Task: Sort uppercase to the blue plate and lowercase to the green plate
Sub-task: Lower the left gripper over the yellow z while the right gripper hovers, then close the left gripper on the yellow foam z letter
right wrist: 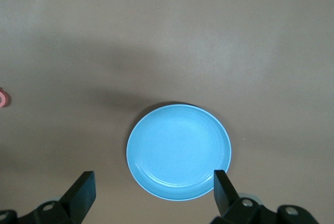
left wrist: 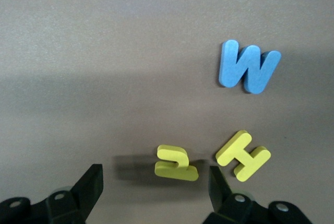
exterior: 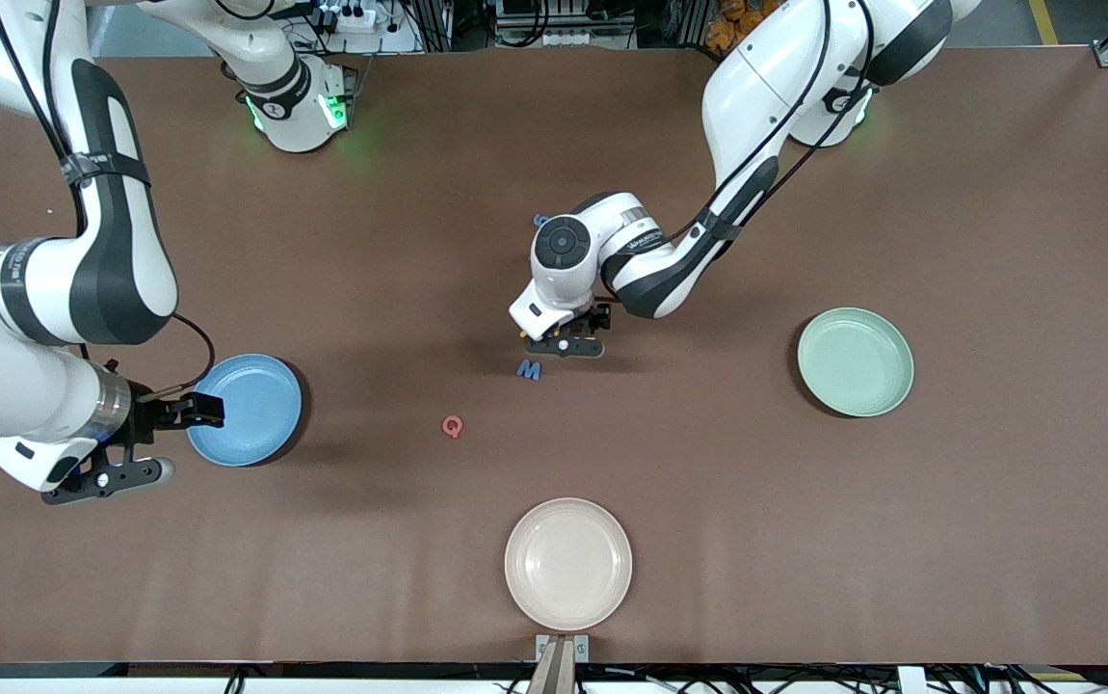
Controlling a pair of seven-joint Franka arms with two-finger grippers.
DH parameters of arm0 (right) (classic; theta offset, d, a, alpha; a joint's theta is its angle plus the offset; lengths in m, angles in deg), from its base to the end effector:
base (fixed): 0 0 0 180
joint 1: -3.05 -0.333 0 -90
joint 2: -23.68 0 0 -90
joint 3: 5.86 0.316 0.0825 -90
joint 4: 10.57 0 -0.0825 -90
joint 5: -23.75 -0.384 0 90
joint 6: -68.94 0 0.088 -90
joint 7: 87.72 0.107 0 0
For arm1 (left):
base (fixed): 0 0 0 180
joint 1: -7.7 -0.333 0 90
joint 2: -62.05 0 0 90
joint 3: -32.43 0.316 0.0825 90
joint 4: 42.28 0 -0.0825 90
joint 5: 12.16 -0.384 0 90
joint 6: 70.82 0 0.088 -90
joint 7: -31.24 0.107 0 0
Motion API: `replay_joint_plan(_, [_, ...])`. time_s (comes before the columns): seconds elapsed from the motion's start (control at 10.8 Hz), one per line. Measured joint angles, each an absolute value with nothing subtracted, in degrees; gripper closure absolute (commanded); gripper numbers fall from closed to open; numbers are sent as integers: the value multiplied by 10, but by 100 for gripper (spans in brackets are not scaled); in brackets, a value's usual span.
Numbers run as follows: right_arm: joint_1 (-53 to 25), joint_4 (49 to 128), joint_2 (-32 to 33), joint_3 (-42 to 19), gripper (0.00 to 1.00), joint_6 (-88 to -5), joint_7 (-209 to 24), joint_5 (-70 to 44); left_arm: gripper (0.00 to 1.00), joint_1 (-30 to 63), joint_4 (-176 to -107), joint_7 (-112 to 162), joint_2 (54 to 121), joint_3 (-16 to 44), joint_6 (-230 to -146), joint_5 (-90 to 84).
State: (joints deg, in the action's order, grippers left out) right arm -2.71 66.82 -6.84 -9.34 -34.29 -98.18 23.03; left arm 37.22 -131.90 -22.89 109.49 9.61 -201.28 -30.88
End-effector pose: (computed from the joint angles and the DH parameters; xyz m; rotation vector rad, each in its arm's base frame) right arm 0.7002 0.0372 0.4104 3.1058 0.3527 -0.1281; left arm 0.4599 -0.5207 0.1780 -3.1373 0.1205 0.0987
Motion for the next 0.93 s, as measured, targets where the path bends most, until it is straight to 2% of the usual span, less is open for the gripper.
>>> replay_joint_plan(0.37, [-29, 672, -69, -93, 0, -343, -982, 230, 11, 372, -1319, -229, 1100, 96, -2014, -316])
replay_joint_plan(0.93, [-35, 672, -69, -92, 0, -343, -982, 230, 18, 373, -1317, -229, 1103, 96, -2019, -319])
